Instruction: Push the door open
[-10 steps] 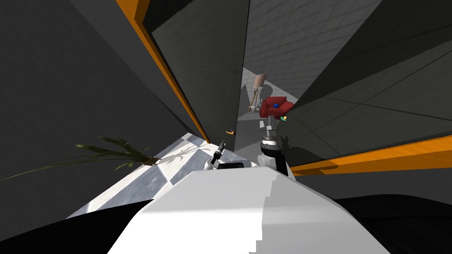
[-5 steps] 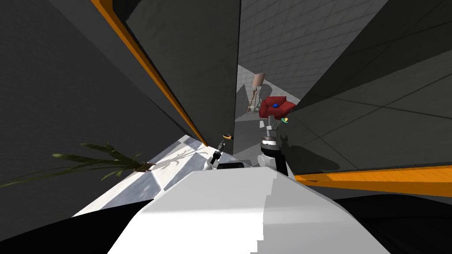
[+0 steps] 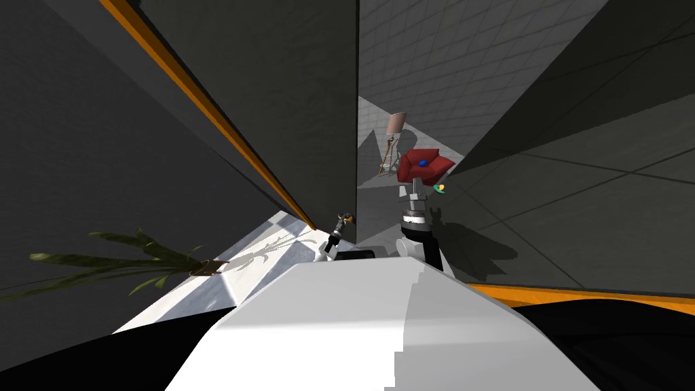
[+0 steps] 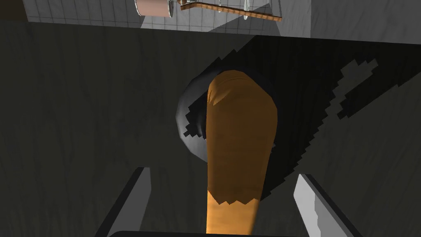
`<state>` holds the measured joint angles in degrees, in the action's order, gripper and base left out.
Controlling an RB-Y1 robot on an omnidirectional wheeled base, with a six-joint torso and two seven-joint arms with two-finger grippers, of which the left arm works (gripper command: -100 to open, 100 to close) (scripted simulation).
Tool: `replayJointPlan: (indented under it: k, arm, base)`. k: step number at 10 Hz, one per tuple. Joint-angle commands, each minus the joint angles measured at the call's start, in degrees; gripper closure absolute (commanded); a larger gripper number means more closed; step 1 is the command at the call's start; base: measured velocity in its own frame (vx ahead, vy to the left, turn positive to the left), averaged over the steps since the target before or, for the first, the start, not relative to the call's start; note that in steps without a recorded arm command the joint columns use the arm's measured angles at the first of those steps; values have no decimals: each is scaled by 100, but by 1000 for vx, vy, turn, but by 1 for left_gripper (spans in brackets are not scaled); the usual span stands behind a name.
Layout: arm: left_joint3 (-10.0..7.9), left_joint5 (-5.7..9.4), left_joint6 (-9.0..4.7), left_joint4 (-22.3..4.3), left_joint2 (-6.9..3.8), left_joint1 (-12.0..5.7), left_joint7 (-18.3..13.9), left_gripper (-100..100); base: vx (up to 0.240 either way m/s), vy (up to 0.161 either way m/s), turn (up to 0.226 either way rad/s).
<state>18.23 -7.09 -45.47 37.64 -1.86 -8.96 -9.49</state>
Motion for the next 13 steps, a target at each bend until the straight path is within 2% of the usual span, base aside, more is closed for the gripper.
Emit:
replayJointPlan:
  k: [1, 2, 7, 8, 11, 12, 13]
  arm:
    - [0, 0, 0, 0, 0, 0, 0, -100]
    - [0, 0, 0, 0, 0, 0, 0, 100]
    - [0, 0, 0, 0, 0, 0, 0, 100]
    - [-116, 45, 10, -28, -69, 1, 34, 100]
    - [-213, 83, 7, -42, -112, -3, 60, 100]
    - [-332, 131, 3, -60, -156, -9, 93, 100]
    - [-375, 148, 2, -67, -171, -11, 105, 100]
  base:
    - [69, -32, -1]
    - [-10, 3, 5]
    - [-11, 7, -1]
    - [82, -64, -3]
    - [124, -97, 25]
    - [102, -112, 18]
    - [138, -129, 37]
